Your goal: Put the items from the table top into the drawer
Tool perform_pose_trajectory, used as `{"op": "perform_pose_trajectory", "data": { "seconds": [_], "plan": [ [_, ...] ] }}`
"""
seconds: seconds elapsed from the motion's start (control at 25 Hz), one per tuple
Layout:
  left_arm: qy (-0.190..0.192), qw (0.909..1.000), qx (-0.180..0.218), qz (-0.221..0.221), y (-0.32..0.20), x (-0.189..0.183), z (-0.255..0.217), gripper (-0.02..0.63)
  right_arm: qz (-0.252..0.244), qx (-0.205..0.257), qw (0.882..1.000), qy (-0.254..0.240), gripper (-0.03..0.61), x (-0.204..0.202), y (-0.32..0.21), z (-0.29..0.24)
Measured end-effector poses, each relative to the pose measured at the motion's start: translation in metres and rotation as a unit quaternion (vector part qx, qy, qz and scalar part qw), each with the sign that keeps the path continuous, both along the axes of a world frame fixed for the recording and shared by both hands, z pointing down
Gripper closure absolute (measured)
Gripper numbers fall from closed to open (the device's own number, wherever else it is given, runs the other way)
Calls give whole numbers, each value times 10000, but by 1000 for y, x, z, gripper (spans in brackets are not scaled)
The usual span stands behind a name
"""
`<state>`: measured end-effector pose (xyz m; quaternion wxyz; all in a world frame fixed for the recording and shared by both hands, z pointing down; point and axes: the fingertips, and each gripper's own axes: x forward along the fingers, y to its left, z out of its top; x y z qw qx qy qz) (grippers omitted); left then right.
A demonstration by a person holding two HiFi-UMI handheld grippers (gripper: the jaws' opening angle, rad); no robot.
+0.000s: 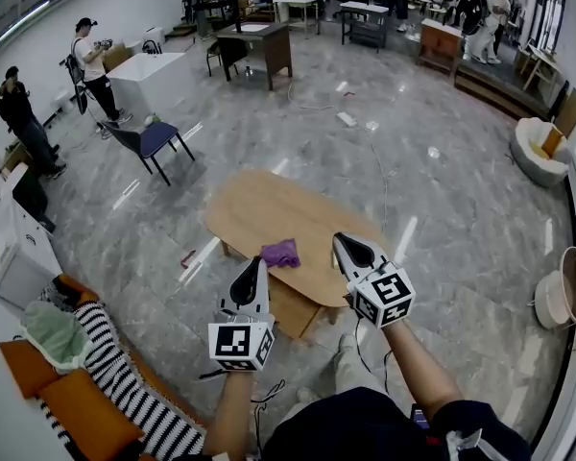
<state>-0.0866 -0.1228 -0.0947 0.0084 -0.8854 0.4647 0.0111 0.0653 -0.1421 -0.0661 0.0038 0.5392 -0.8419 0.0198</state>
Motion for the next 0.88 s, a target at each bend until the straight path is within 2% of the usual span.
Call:
{"op": "perform_pose_trajectory", "data": {
  "seconds": [0.56,0.88],
  "plan": [
    [59,9999,-122,-97,-54,52,35,609,-6,-121,9999,-18,565,54,-52,36],
    [150,9997,-111,-157,-81,69,42,609,-102,-141,9998,7,565,67,-82,49]
  ]
}}
